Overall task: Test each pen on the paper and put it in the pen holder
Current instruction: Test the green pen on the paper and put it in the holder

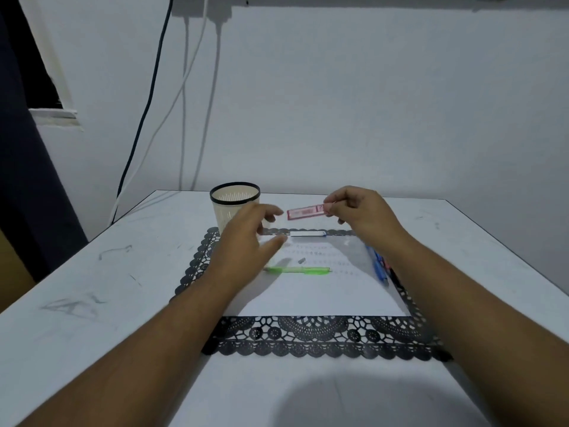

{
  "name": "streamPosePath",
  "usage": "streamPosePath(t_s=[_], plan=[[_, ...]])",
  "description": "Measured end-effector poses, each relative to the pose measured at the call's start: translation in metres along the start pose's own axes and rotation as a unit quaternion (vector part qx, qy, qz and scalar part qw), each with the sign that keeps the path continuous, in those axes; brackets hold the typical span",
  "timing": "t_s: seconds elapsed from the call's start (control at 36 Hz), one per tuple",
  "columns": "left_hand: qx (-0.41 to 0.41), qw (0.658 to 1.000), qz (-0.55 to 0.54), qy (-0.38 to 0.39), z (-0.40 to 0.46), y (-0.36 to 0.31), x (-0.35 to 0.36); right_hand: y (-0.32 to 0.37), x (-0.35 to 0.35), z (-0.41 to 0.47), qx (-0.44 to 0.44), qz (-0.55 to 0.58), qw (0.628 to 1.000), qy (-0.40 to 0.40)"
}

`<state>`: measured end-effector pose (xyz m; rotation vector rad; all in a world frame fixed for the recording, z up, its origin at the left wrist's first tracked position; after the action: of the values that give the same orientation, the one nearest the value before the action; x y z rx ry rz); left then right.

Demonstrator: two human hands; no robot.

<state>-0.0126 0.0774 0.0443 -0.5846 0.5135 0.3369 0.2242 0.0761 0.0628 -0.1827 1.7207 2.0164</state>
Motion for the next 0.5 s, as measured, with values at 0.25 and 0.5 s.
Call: streamPosePath(t_s=[0.25, 0.5], plan=[[0.022, 0.998, 0.054, 0.040, -0.006, -0.018, 0.016, 0.004, 0.031, -0.037, -0.035, -0.017, 0.999, 0.024], [0.012, 0.997, 0.036, 0.066, -0.008, -0.018, 0.018, 0.001, 0.029, -0.045, -0.022, 0.031, 0.999, -0.037]])
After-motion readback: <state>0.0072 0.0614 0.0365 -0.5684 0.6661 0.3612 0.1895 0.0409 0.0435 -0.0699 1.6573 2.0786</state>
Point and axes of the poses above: each hand's wrist, its own z-axis towards the middle knuckle, its own x-axis out of the palm, y = z × x, the point moved 8 cm from there along z, towards the middle knuckle, and after that the axes turned 10 degrees about x, right-handed, at the moved point
